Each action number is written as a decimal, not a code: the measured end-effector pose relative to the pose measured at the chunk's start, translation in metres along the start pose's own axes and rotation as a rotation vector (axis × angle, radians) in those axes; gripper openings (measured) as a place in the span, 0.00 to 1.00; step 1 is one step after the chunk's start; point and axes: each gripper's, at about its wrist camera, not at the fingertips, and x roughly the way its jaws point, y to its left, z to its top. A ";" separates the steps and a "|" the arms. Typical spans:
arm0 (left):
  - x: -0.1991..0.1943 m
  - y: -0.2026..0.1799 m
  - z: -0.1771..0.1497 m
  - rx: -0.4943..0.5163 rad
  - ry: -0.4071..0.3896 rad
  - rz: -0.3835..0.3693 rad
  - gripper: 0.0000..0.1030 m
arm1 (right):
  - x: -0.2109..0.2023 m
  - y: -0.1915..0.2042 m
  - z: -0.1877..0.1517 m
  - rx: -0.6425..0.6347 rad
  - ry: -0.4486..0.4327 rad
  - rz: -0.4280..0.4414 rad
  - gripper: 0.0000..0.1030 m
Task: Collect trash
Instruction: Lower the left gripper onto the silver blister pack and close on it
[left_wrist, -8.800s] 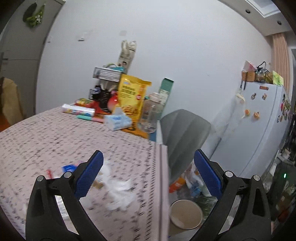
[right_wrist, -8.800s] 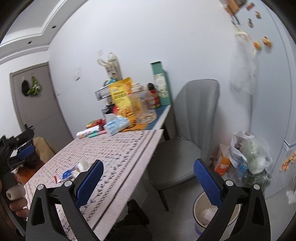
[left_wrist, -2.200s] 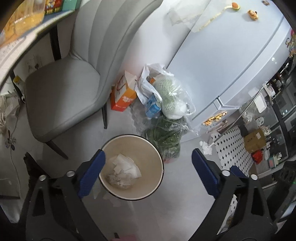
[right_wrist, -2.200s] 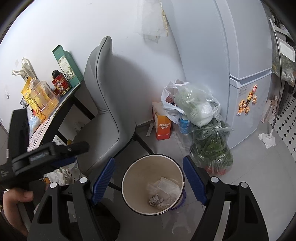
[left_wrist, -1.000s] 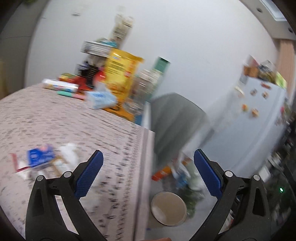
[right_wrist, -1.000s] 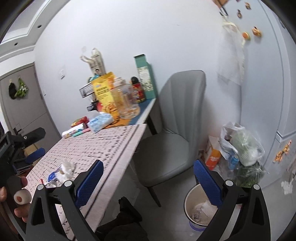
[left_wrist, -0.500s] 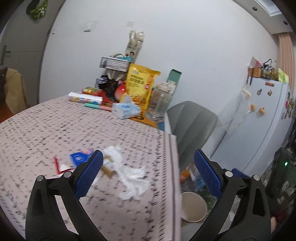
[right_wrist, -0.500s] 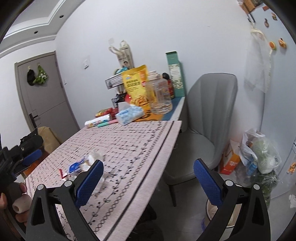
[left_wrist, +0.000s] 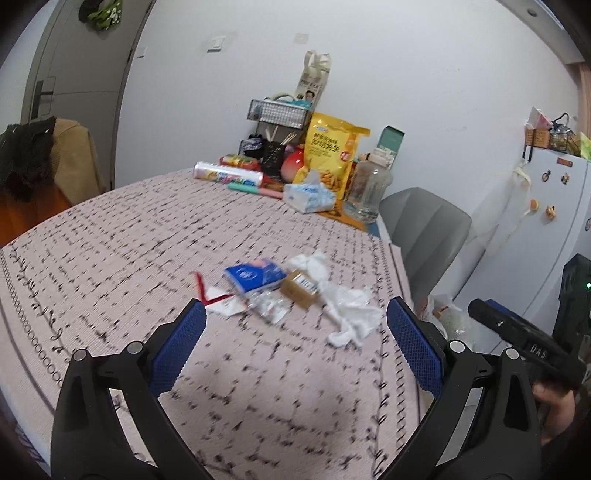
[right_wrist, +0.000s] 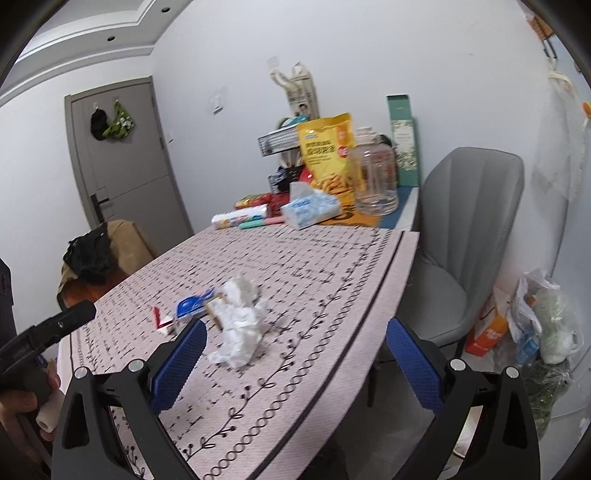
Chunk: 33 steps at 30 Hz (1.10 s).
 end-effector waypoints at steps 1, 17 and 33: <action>-0.001 0.004 -0.001 -0.007 0.005 0.002 0.94 | 0.002 0.003 -0.001 -0.003 0.009 0.011 0.93; 0.042 0.041 -0.001 -0.111 0.115 0.052 0.73 | 0.062 0.034 -0.009 -0.057 0.166 0.121 0.83; 0.129 0.027 -0.009 -0.162 0.352 0.013 0.43 | 0.108 0.029 -0.002 -0.043 0.242 0.143 0.72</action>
